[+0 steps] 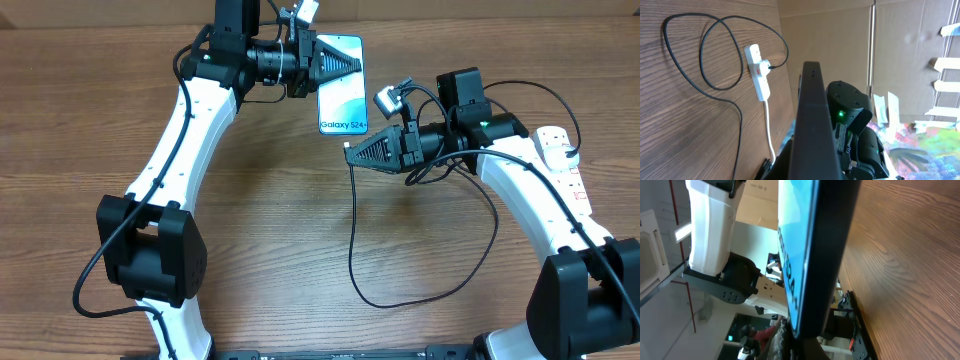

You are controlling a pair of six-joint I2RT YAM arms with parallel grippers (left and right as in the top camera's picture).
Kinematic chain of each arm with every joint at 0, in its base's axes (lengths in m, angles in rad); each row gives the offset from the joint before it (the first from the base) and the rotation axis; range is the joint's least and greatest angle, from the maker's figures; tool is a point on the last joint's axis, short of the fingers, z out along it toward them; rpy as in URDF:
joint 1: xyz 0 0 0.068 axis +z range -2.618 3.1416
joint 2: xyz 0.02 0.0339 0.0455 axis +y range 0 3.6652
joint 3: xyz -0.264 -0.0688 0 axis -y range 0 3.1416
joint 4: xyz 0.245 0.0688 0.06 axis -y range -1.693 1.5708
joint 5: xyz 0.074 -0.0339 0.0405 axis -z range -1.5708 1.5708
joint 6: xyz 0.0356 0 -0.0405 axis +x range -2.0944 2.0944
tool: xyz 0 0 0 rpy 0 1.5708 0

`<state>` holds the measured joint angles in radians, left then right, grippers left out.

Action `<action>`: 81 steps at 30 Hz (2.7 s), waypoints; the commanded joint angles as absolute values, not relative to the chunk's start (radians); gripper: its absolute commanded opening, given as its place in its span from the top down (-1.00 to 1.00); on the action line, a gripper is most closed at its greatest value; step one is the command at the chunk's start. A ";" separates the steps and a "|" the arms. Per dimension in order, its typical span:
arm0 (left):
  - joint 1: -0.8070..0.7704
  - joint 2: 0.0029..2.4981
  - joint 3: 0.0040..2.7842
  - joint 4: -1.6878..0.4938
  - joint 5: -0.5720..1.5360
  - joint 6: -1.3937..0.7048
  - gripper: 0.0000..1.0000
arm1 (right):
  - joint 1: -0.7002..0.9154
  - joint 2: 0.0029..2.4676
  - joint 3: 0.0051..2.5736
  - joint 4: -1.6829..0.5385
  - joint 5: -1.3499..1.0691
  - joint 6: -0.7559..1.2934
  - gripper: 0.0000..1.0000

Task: Plug charger to phone and switch on socket

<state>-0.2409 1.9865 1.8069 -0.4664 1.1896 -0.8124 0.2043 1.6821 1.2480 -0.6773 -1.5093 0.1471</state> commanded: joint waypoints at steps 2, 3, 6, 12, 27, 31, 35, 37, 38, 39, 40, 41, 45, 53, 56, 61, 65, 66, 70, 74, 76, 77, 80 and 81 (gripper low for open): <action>-0.249 1.975 1.810 -0.459 1.224 -0.800 0.91 | 0.199 1.674 1.258 -0.678 -1.485 0.149 0.93; -0.249 1.975 1.810 -0.459 1.224 -0.800 0.91 | 0.199 1.674 1.258 -0.677 -1.477 0.149 0.93; -0.249 1.975 1.810 -0.459 1.223 -0.801 0.92 | 0.199 1.674 1.258 -0.659 -1.467 0.149 0.93; -0.249 1.975 1.810 -0.459 1.219 -0.800 0.92 | 0.199 1.674 1.258 -0.655 -1.467 0.149 0.93; -0.249 1.975 1.810 -0.456 1.202 -0.810 0.92 | 0.199 1.674 1.258 -0.585 -1.543 0.160 0.93; -0.249 1.975 1.810 -0.455 1.202 -0.834 0.92 | 0.199 1.674 1.258 -0.545 -1.542 0.197 0.92; -0.249 1.975 1.810 -0.455 1.205 -0.855 0.92 | 0.192 1.674 1.258 -0.527 -1.529 0.218 0.92; -0.249 1.975 1.810 -0.454 1.218 -0.883 0.92 | 0.187 1.674 1.258 -0.528 -1.520 0.218 0.92; -0.249 1.975 1.810 -0.449 1.230 -0.899 0.92 | 0.186 1.674 1.258 -0.528 -1.520 0.218 0.93; -0.249 1.975 1.810 -0.441 1.237 -0.908 0.92 | 0.186 1.674 1.258 -0.528 -1.520 0.218 0.92; -0.250 1.975 1.810 -0.437 1.240 -0.920 0.92 | 0.186 1.674 1.258 -0.528 -1.520 0.218 0.92; -0.252 1.975 1.810 -0.436 1.239 -0.925 0.92 | 0.186 1.674 1.258 -0.528 -1.520 0.218 0.93; -0.262 1.975 1.810 -0.425 1.230 -0.932 0.92 | 0.186 1.674 1.258 -0.528 -1.521 0.218 0.92; -0.262 1.975 1.810 -0.412 1.220 -0.918 0.92 | 0.186 1.674 1.258 -0.528 -1.546 0.217 0.93; -0.262 1.975 1.810 -0.406 1.220 -0.917 0.92 | 0.186 1.674 1.258 -0.528 -1.558 0.217 0.93; -0.262 1.975 1.810 -0.406 1.220 -0.909 0.91 | 0.186 1.674 1.258 -0.528 -1.570 0.217 0.93; -0.263 1.975 1.810 -0.406 1.221 -0.902 0.92 | 0.186 1.674 1.258 -0.528 -1.570 0.217 0.93; -0.265 1.975 1.810 -0.406 1.223 -0.900 0.91 | 0.186 1.674 1.258 -0.528 -1.570 0.217 0.93; -0.270 1.975 1.810 -0.406 1.224 -0.898 0.91 | 0.186 1.674 1.258 -0.527 -1.569 0.217 0.93; -0.270 1.975 1.810 -0.406 1.224 -0.897 0.92 | 0.186 1.674 1.258 -0.524 -1.570 0.217 0.93; -0.270 1.975 1.810 -0.407 1.224 -0.897 0.92 | 0.185 1.674 1.258 -0.521 -1.569 0.217 0.93; -0.271 1.975 1.810 -0.406 1.227 -0.891 0.91 | 0.184 1.674 1.258 -0.520 -1.569 0.217 0.93; -0.271 1.975 1.810 -0.406 1.228 -0.886 0.92 | 0.176 1.674 1.258 -0.521 -1.570 0.217 0.93; -0.271 1.975 1.810 -0.406 1.228 -0.886 0.92 | 0.172 1.674 1.258 -0.521 -1.570 0.217 0.93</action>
